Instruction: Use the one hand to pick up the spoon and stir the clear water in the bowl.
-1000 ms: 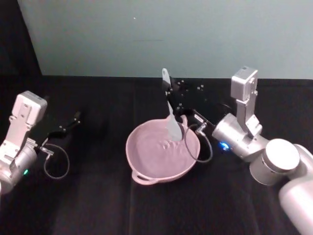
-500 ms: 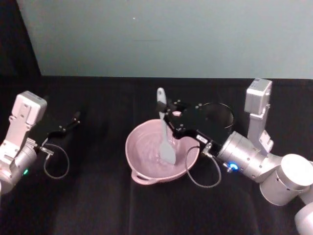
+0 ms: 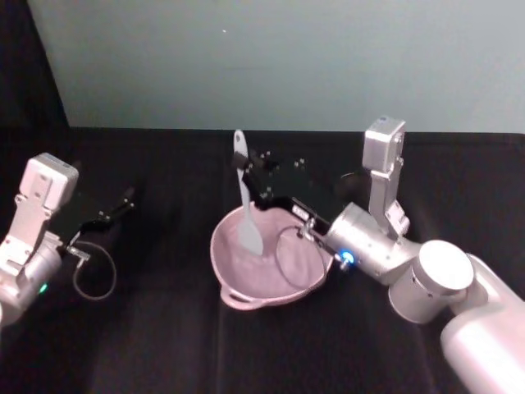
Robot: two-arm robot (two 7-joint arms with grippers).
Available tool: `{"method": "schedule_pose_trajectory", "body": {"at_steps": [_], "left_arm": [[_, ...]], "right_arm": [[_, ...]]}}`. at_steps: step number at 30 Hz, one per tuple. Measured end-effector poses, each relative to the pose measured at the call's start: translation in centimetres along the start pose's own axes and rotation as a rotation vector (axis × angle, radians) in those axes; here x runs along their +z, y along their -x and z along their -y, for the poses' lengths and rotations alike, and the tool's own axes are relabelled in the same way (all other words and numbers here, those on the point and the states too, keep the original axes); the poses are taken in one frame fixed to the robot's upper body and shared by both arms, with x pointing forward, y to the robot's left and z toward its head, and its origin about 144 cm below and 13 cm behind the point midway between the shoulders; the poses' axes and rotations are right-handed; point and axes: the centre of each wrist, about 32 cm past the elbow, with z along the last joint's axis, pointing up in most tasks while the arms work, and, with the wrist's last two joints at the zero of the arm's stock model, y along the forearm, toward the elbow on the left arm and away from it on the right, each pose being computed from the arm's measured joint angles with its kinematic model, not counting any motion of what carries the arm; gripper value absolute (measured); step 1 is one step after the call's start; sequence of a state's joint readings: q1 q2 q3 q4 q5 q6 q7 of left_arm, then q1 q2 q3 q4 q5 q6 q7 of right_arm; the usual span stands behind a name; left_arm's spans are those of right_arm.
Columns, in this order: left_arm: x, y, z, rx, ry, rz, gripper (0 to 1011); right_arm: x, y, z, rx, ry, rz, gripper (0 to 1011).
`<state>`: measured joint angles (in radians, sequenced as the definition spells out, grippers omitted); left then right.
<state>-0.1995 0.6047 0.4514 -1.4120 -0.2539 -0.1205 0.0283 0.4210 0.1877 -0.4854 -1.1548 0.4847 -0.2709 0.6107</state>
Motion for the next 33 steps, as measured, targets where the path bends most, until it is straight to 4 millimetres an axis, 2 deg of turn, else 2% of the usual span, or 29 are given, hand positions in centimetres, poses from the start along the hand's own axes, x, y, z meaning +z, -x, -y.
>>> {"method": "schedule_pose_trajectory", "body": {"at_steps": [7, 13, 23, 28, 33], "left_arm": [[0.0, 0.0, 0.0, 0.0, 0.0, 0.0, 1011], [0.0, 0.0, 0.0, 0.0, 0.0, 0.0, 1011], [0.0, 0.0, 0.0, 0.0, 0.0, 0.0, 1011], [0.0, 0.0, 0.0, 0.0, 0.0, 0.0, 1011], [0.0, 0.0, 0.0, 0.0, 0.0, 0.0, 1011]], "right_arm": [[-0.4, -1.7, -0.5, -0.098, -0.029, 0.062, 119], [0.3, -2.3, 1.4, -0.118, -0.047, 0.084, 119], [0.9, -0.9, 4.3, -0.051, -0.032, 0.021, 119], [0.8, 0.0, 4.5, 0.0, -0.027, -0.01, 118], [0.5, 0.8, 3.8, 0.039, -0.025, -0.018, 119]]}}
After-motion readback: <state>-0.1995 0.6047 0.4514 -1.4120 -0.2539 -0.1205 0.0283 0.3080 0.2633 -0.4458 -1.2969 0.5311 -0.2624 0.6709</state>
